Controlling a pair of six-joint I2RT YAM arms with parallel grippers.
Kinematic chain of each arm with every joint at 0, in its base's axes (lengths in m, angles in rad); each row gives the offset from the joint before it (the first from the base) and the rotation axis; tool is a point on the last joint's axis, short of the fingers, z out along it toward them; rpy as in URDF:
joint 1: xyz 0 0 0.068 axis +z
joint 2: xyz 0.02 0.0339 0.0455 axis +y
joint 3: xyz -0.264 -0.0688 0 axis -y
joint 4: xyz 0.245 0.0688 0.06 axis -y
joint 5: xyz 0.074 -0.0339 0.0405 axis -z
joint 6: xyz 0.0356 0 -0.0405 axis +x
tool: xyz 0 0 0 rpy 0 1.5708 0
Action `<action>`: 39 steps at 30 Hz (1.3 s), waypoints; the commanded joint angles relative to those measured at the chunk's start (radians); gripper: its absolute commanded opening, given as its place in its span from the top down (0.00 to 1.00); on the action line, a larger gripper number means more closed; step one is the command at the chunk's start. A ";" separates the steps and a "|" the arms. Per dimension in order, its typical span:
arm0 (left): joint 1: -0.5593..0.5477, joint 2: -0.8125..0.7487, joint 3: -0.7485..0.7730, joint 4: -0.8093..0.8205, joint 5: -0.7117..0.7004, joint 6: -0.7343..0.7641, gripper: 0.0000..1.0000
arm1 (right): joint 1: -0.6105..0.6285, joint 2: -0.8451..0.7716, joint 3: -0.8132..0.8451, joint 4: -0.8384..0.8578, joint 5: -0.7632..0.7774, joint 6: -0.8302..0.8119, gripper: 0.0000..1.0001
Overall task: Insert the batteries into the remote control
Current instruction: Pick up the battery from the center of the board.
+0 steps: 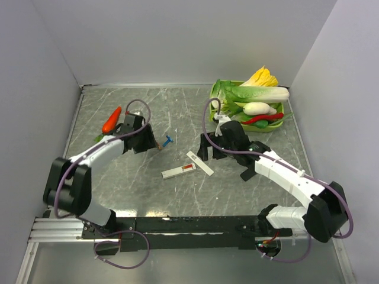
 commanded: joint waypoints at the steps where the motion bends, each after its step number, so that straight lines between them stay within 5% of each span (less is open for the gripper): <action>1: 0.003 0.134 0.111 0.005 -0.041 0.041 0.47 | -0.006 -0.084 -0.040 0.047 0.018 0.007 0.00; 5: 0.002 0.249 0.189 -0.025 -0.071 0.058 0.59 | -0.010 -0.114 -0.072 0.038 0.032 0.000 0.00; 22: -0.001 0.403 0.288 -0.027 -0.077 0.038 0.56 | -0.032 -0.115 -0.105 0.039 0.007 -0.009 0.01; 39: -0.047 0.463 0.266 -0.059 -0.093 0.030 0.74 | -0.030 -0.090 -0.102 0.061 -0.024 0.004 0.01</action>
